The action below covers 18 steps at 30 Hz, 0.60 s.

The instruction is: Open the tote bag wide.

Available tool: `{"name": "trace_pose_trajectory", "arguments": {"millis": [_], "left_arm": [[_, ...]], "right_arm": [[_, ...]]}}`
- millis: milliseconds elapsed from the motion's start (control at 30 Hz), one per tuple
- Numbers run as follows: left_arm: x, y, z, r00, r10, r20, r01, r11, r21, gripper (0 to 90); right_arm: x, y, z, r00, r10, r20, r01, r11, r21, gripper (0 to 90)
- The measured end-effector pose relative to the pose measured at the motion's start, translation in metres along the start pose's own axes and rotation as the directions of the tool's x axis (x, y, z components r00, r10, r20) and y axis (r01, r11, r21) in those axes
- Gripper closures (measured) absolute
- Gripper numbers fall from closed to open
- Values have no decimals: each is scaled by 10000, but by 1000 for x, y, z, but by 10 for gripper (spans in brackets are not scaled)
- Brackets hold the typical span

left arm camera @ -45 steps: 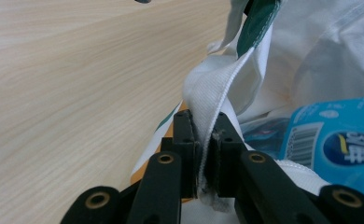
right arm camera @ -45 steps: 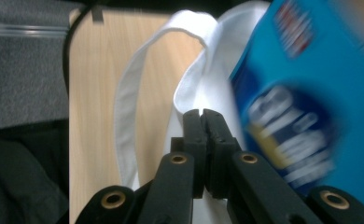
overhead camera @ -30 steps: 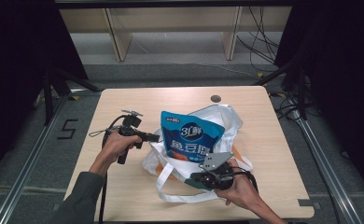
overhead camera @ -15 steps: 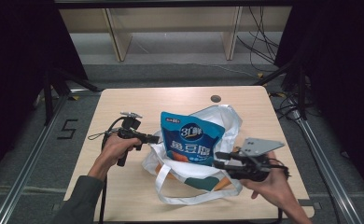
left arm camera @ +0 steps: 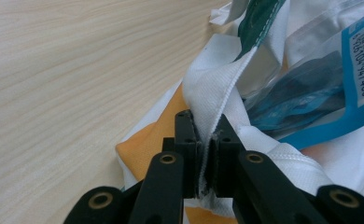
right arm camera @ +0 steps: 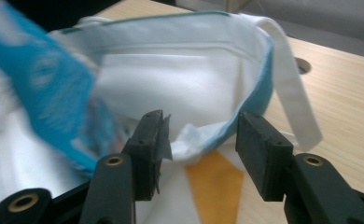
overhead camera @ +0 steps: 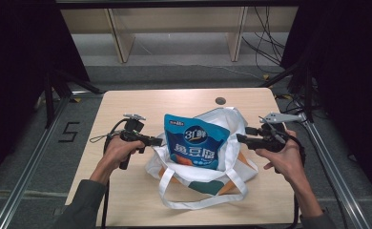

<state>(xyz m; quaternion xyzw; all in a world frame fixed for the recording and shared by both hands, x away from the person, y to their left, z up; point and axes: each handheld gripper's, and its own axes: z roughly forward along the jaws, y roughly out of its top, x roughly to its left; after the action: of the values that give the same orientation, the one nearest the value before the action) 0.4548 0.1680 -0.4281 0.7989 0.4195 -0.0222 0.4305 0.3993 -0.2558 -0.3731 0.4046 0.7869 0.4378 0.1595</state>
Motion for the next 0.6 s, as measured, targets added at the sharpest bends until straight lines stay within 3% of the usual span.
{"name": "trace_pose_trajectory", "arguments": {"millis": [33,67,133,200,233,267,300,400,467,500,533,567,600], "left_arm": [[0,0,0,10000,67,-51,-67,10000,14,834],[-1,-1,0,9999,107,-108,-107,9999,-24,834],[-1,-2,0,9998,193,-105,-193,9998,-40,833],[-1,-6,1,9999,99,-86,-100,9999,-132,833],[0,-7,1,9999,141,-64,-142,9998,-133,833],[1,-9,2,10000,82,30,-81,9998,-160,833],[1,-10,3,10000,63,51,-62,9999,-161,833],[2,-17,9,10000,35,-15,-36,9998,-180,836],[5,-26,18,9999,-4,-132,6,9998,176,839],[8,-32,24,9997,-109,-196,114,9996,270,842],[10,-36,27,9998,-124,-183,131,9990,420,846],[14,-40,31,9997,-60,-235,72,9987,510,848],[17,-45,36,9995,-204,-242,216,9987,468,851]], "right_arm": [[-2,2,4,9997,242,19,-243,9996,109,554],[-4,1,8,9990,412,142,-415,9989,235,633],[-11,-3,15,10000,62,-20,-61,9996,282,776],[-19,-11,20,9999,-72,80,64,9961,882,840],[-26,-19,24,10000,-32,64,23,9918,1280,851],[-32,-24,28,9998,-194,95,179,9907,1349,853],[-34,-30,32,9993,226,305,-270,9878,1531,856],[-55,-50,44,9968,-340,727,176,9763,2155,859],[-58,-64,52,9972,143,730,-315,9703,2399,859],[-63,-71,57,9967,-150,802,-66,9650,2620,860],[-65,-77,61,9964,255,812,-479,9567,2871,860],[-68,-80,63,9962,214,847,-464,9512,3051,860],[-68,-84,68,9964,221,822,-459,9525,3010,860]]}}
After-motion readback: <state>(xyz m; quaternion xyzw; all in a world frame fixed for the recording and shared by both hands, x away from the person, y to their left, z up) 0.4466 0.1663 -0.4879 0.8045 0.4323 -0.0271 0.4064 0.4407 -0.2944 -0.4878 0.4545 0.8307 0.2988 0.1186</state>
